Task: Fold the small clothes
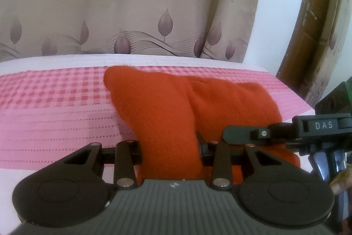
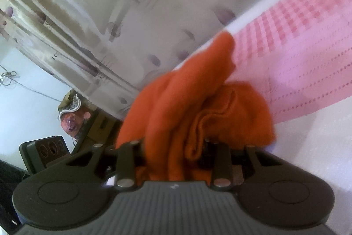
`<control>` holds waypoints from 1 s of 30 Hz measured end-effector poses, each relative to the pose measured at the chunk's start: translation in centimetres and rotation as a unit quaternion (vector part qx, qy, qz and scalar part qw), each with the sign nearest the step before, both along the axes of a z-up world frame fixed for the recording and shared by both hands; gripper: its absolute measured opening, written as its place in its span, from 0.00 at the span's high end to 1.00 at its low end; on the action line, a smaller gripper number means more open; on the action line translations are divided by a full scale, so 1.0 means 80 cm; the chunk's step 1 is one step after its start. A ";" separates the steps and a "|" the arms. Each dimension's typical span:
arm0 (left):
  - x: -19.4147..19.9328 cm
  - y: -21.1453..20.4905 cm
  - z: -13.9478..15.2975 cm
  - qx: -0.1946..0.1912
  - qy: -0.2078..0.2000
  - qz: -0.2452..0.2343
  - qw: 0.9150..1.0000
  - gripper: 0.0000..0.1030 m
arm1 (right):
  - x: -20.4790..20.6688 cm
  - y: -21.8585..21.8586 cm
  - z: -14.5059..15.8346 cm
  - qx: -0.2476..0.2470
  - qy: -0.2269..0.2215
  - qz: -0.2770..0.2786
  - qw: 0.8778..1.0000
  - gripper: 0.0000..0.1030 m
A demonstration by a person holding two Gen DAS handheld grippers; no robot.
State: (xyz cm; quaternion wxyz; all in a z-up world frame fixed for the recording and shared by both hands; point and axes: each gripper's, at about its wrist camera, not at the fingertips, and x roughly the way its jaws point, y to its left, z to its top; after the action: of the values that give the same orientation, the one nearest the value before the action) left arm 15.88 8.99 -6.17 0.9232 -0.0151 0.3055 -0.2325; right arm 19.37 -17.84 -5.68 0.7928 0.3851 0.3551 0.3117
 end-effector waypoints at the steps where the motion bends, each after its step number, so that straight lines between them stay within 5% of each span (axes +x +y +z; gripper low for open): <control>1: -0.002 0.001 0.000 0.000 0.000 0.000 1.000 0.62 | -0.004 0.002 0.000 0.000 -0.001 0.000 1.000 0.66; 30: -0.056 0.030 0.009 0.008 -0.013 0.002 1.000 0.62 | -0.058 0.033 0.013 -0.001 -0.018 0.006 1.000 0.65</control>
State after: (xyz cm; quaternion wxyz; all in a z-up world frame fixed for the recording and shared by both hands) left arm 11.40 11.40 -5.45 0.9276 -0.0053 0.2957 -0.2284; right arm 14.72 -15.21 -4.62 0.7973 0.3769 0.3435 0.3229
